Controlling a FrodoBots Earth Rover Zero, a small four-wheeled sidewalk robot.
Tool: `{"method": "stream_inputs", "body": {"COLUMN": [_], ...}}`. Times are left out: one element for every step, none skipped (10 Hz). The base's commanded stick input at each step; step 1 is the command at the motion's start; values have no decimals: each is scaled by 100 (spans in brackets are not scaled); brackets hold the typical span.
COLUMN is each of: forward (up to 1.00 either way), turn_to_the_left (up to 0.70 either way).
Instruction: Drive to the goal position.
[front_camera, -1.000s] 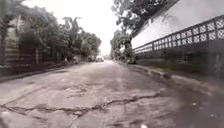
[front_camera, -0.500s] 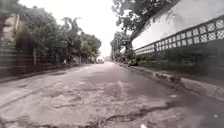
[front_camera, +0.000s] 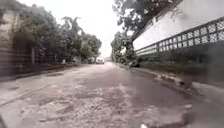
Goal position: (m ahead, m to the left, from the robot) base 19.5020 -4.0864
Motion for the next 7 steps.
{"method": "stream_inputs", "body": {"forward": [70, 70, 70, 70, 70, 70, 70], "turn_to_the_left": [0, 0, 0, 0, 0, 0, 0]}}
